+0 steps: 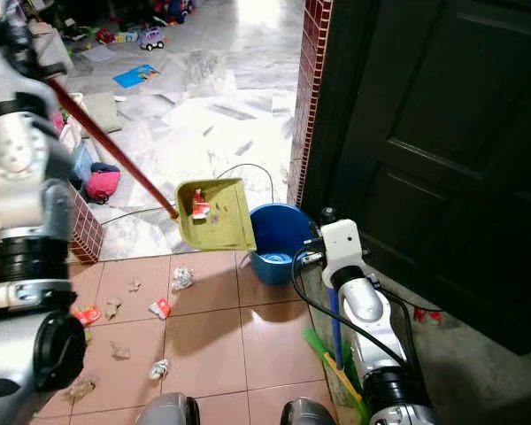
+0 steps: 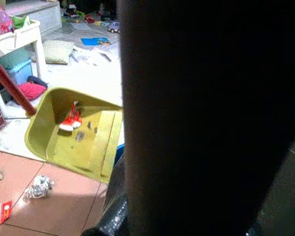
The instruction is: Sweep floor
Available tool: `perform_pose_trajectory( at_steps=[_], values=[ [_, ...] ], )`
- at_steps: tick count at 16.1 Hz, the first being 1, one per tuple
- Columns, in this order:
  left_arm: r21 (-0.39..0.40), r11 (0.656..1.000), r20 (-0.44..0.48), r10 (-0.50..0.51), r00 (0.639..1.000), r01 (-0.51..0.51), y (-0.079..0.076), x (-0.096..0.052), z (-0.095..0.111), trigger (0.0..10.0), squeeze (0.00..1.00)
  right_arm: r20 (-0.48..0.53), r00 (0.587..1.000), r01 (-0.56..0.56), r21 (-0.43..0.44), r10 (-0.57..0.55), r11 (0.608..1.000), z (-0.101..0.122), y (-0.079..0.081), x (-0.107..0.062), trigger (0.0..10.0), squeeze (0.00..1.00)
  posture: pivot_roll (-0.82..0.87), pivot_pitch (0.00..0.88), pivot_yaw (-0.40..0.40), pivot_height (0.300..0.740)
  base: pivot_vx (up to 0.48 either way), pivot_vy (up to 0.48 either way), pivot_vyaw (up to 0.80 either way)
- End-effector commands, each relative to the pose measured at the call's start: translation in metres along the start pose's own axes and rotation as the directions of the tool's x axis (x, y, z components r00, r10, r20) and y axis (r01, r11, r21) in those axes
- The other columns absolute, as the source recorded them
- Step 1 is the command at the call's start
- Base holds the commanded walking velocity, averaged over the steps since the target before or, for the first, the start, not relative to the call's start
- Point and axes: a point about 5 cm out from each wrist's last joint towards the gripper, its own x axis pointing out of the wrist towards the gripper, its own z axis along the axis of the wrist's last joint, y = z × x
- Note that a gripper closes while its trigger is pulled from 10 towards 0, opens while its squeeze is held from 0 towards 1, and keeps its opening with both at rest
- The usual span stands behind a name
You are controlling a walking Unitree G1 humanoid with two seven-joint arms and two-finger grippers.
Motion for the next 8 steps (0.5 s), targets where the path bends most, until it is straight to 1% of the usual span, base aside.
perform_pose_trajectory(
  at_steps=[1, 2, 4, 7, 8],
  values=[
    [-0.016, 0.999, 0.08, -0.037, 0.996, 0.039, -0.016, 0.004, 0.012, 10.0, 0.0, -0.012, 1.0, -0.01, 0.035, 0.01, 0.999, -0.003, 0.005, -0.001, 10.0, 0.0, -0.09, 0.0, 0.047, 0.74, 0.0, 0.0, -0.42],
    [-0.021, 0.997, 0.083, -0.07, 0.994, 0.072, -0.028, 0.001, 0.008, 10.0, 0.0, -0.007, 1.0, -0.013, 0.034, 0.013, 0.999, -0.001, 0.006, -0.001, 10.0, 0.0, -0.09, 0.0, 0.051, 0.74, 0.0, 0.0, 0.0],
    [-0.033, 0.994, 0.085, -0.101, 0.991, 0.104, -0.044, -0.001, 0.004, 10.0, 0.0, -0.002, 1.0, -0.016, 0.036, 0.016, 0.999, 0.0, 0.007, 0.0, 10.0, 0.0, -0.1, 0.0, 0.056, 0.74, 0.0, 0.0, 0.0],
    [-0.022, 0.991, 0.109, -0.127, 0.986, 0.13, -0.062, -0.001, 0.003, 10.0, 0.0, 0.006, 1.0, -0.023, 0.045, 0.023, 0.999, 0.002, 0.011, -0.004, 10.0, 0.0, -0.12, 0.0, 0.07, 0.74, 0.0, 0.0, 0.0],
    [-0.021, 0.991, 0.114, -0.126, 0.985, 0.129, -0.063, 0.0, 0.003, 10.0, 0.0, 0.003, 1.0, -0.023, 0.048, 0.022, 0.999, 0.001, 0.011, -0.005, 10.0, 0.0, -0.13, 0.0, 0.072, 0.74, 0.0, 0.0, 0.0]
  ],
)
